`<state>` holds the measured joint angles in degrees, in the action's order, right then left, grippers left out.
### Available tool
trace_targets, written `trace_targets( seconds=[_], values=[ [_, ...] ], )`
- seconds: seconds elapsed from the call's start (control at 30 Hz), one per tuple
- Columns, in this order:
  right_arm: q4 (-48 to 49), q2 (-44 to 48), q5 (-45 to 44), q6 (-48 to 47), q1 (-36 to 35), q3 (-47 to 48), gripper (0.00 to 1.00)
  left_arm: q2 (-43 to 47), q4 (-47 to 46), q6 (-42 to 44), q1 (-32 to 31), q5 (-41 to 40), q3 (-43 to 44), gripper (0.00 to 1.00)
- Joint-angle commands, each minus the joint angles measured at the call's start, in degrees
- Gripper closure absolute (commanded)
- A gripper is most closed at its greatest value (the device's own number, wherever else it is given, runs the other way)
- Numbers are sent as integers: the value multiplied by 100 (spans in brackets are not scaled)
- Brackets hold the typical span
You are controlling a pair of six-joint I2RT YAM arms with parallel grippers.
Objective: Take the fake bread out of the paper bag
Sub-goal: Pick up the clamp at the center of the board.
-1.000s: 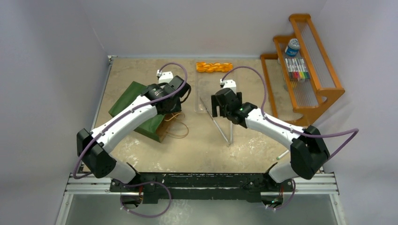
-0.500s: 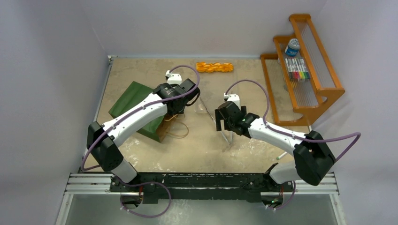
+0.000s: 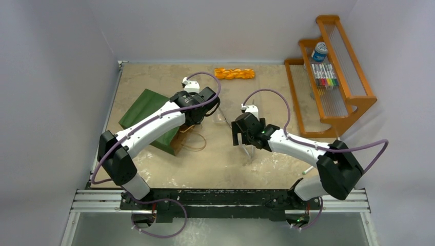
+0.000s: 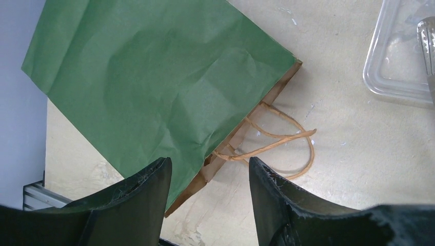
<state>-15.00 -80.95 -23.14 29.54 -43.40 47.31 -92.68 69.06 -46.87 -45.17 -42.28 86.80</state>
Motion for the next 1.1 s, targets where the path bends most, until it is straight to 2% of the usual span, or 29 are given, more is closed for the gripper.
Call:
trace_targets(
  seconds=[0.0, 0.67, 1.07],
  values=[
    [81, -222, -22, 214, -20, -29, 0, -40, 28, 88, -36, -269, 157, 43],
    [536, -1228, -288, 252, -2, 293, 1, -185, 53, 157, -35, -619, 189, 43],
    [666, -932, -408, 393, -3, 85, 27, -239, -29, 274, -36, -624, -103, 43]
  ],
)
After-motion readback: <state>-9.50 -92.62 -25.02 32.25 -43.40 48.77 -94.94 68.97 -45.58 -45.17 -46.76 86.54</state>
